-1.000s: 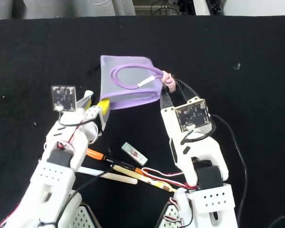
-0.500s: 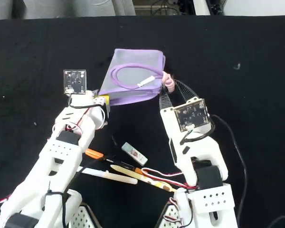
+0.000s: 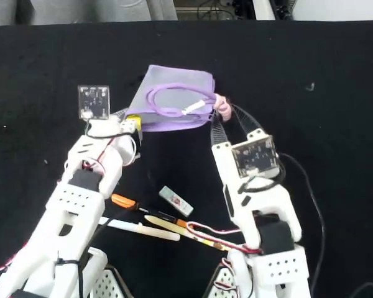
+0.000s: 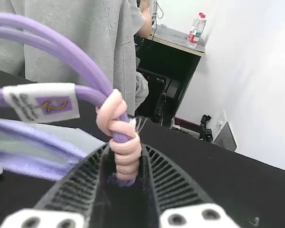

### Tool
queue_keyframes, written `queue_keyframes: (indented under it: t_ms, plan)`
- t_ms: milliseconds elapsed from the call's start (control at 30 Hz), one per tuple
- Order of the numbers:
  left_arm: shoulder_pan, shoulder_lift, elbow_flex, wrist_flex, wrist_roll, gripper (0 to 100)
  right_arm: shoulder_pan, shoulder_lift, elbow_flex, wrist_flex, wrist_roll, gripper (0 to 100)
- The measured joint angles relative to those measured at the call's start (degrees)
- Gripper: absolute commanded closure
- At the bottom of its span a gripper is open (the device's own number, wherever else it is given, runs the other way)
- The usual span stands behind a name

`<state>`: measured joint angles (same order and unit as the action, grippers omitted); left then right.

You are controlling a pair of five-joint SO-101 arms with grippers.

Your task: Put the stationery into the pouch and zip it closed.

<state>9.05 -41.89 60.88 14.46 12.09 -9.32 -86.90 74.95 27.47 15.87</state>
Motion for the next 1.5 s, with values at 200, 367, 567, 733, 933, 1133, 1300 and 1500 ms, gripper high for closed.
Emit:
queue_keyframes:
  t_ms: [200, 367, 567, 733, 933, 1133, 1300, 1500]
  plan:
    - [-0.44, 0.00, -9.93, 13.89, -0.09, 97, -3.34, -9.49, -0.35, 6.95, 2.37, 71.2]
    - [-0.44, 0.00, -13.45, 16.88, -0.09, 97, -6.59, -16.09, -0.35, 12.13, 5.01, 71.4]
    - [-0.35, 0.00, -17.58, 17.93, -0.09, 97, -6.77, -16.44, -1.32, 13.45, 5.27, 71.4]
    - [-5.80, 0.79, -29.01, 29.45, -0.18, 97, -6.77, -16.44, -4.57, 17.32, 5.27, 71.4]
    - [-17.41, 8.62, -50.73, 46.24, -0.18, 97, -7.03, -16.44, -8.62, 22.42, 5.27, 72.8]
    - [-28.75, 17.49, -62.24, 52.57, -0.18, 97, -10.46, -16.44, -8.62, 22.59, 5.27, 75.9]
    - [-38.07, 20.04, -63.47, 52.57, -0.18, 97, -16.97, -7.03, -8.70, 20.84, 3.78, 79.3]
    - [-44.04, 22.59, -63.56, 52.57, -0.18, 97, -21.36, 12.75, -12.84, 19.08, -0.26, 79.1]
